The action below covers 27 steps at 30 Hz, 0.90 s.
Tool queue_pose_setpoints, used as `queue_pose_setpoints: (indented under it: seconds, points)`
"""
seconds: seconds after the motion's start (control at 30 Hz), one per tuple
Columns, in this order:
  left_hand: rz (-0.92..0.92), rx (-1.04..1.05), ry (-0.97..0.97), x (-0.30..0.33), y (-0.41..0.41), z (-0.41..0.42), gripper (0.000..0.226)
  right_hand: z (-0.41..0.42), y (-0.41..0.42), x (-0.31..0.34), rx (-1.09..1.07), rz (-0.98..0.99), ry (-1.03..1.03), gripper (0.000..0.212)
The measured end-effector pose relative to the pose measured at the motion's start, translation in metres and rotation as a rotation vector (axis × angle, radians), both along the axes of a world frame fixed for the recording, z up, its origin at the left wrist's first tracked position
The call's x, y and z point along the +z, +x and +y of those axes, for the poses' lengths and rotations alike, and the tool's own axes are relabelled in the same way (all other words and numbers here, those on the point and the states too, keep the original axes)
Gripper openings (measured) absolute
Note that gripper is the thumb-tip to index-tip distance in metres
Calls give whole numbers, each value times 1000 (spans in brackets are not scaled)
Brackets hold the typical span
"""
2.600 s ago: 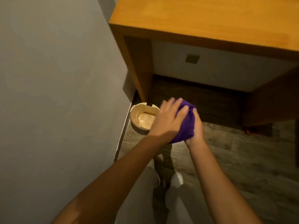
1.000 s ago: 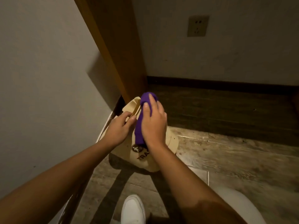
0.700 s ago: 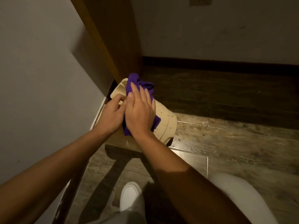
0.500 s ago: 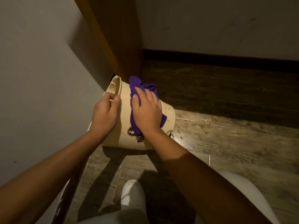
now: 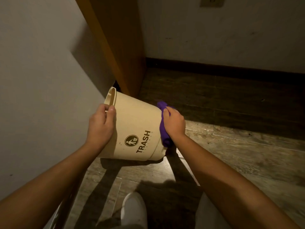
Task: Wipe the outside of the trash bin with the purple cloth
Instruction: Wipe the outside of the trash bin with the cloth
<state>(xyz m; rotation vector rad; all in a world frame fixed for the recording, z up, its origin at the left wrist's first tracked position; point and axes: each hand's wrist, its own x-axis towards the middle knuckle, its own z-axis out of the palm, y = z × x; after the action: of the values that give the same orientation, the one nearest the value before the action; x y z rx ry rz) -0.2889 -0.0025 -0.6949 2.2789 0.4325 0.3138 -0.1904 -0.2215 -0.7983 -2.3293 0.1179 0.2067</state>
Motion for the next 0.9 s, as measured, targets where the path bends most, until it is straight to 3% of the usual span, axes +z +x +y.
queue_pose_setpoints:
  seconds: [0.23,0.3,0.37,0.5,0.63,0.77,0.9]
  points:
    - [16,-102,123,9,13,-15,23,-51,4,-6,-116,194,-134,39]
    - [8,-97,111,9,12,-17,24,-64,6,10,-228,131,-122,40]
    - [21,-80,69,9,14,-22,24,-63,9,37,-257,-55,-72,40]
    - [91,-53,-58,21,27,-36,22,-6,-5,98,-46,-367,158,36]
    - [25,-201,-199,30,29,-43,32,59,-46,107,51,-332,382,36]
    - [146,-232,-505,28,25,-44,48,92,-63,98,3,-304,337,47]
    - [78,-177,-331,23,25,-35,38,98,-58,80,62,-328,146,58]
